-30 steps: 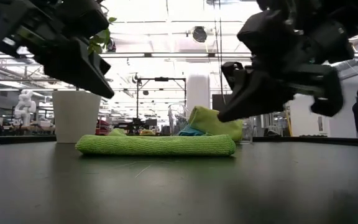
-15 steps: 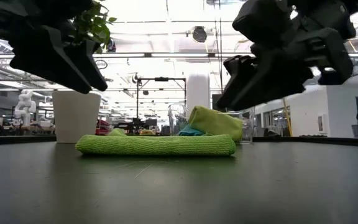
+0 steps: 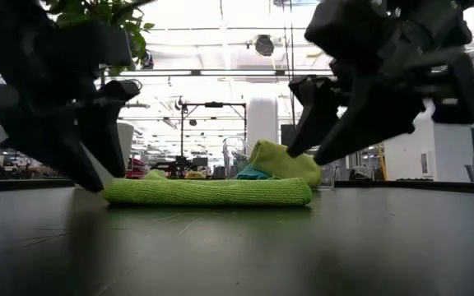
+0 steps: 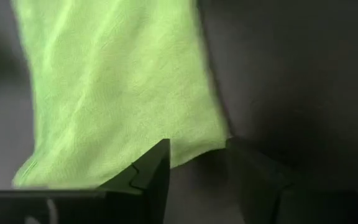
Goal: Fold microfiber towels
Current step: Fold the green microfiber cloth
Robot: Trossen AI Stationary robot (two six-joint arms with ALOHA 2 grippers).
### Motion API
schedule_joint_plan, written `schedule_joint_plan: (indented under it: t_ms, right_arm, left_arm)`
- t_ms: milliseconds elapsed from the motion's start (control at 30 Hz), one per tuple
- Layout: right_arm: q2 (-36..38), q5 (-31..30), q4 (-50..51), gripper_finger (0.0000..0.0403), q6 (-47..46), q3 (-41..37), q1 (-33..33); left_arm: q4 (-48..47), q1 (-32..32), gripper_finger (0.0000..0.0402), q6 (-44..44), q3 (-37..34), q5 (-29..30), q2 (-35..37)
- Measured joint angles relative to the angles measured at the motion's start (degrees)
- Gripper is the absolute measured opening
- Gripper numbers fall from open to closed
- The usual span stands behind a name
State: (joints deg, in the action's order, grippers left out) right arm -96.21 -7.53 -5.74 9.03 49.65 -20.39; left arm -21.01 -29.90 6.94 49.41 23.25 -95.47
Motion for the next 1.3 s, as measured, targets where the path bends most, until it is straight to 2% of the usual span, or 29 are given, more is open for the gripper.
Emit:
schedule_joint_plan:
  t_ms: [167, 833, 1000, 1133, 1300]
  right_arm:
    - [-0.39, -0.15, -0.76, 0.0179, 0.26, 0.00, 0.59]
    - [-5.22, 0.11, -3.43, 0.0178, -0.69, -0.07, 3.32]
    - [-5.24, 0.11, -3.43, 0.0178, -0.83, -0.07, 3.90]
    - [-5.24, 0.11, -3.41, 0.0178, -0.98, -0.07, 4.25]
    - [-5.24, 0.12, -3.43, 0.0178, -1.09, -0.07, 4.28]
  left_arm:
    - [1.03, 0.16, 0.0146, 1.77, 0.09, 1.92, -0.36]
    - [4.50, -0.74, 0.0145, -6.71, 0.04, 3.75, -0.49]
    - [5.88, 0.50, 0.0145, -6.56, 0.02, 1.36, -0.49]
    - [7.34, 1.26, 0.0145, -5.08, 0.02, -2.84, -0.94]
    - [8.26, 1.61, 0.0145, -4.73, 0.03, -3.47, -2.16]
